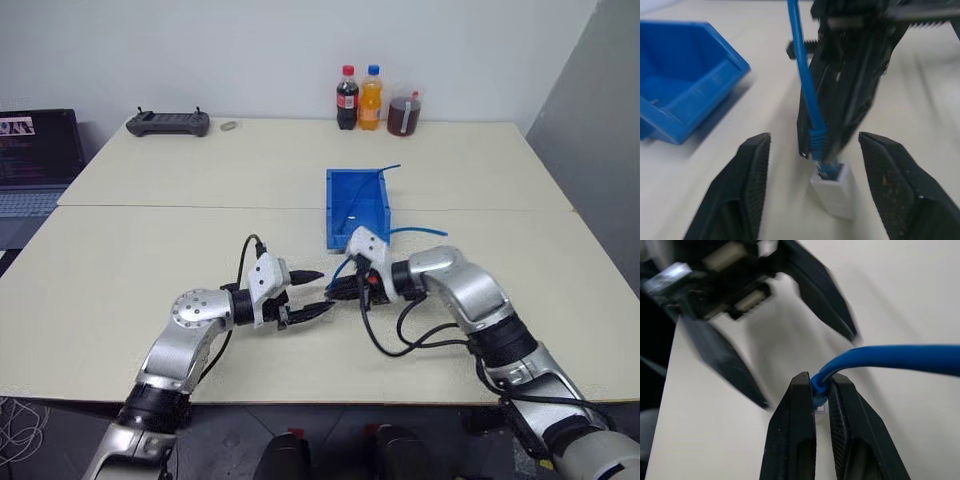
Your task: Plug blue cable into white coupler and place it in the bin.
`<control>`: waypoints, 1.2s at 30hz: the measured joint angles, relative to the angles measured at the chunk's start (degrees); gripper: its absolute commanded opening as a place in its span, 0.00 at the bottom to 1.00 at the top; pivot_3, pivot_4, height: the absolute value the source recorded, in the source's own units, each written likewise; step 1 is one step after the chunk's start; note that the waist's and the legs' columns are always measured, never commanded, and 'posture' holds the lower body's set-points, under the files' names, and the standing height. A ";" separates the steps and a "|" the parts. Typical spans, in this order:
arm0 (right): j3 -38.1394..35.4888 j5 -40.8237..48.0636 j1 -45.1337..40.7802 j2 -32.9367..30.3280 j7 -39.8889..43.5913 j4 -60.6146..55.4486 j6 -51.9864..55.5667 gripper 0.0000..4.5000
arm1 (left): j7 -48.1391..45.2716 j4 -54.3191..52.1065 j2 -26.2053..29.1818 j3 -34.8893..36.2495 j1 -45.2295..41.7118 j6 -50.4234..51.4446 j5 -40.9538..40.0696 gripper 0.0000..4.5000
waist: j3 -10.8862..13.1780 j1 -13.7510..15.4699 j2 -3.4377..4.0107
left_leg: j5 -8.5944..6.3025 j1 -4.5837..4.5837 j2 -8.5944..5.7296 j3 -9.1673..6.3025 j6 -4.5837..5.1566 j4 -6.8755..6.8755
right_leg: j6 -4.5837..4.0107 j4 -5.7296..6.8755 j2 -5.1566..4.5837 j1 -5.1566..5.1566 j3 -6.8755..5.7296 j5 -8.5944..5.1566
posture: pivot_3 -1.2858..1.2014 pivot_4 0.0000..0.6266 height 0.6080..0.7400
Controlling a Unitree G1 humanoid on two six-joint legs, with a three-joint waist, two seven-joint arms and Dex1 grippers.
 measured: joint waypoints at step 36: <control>-16.71 -4.10 -37.66 0.00 -11.68 67.24 -19.77 0.94 | 29.82 -20.19 -11.20 4.13 8.56 11.87 -1.40 1.00 | 0.35 0.05 0.08 | -0.02 -0.18 0.01 0.13 -0.03 -0.22 | 0.09 -0.72 0.01 0.04 0.07 0.09 | 0.52 0.24 1.00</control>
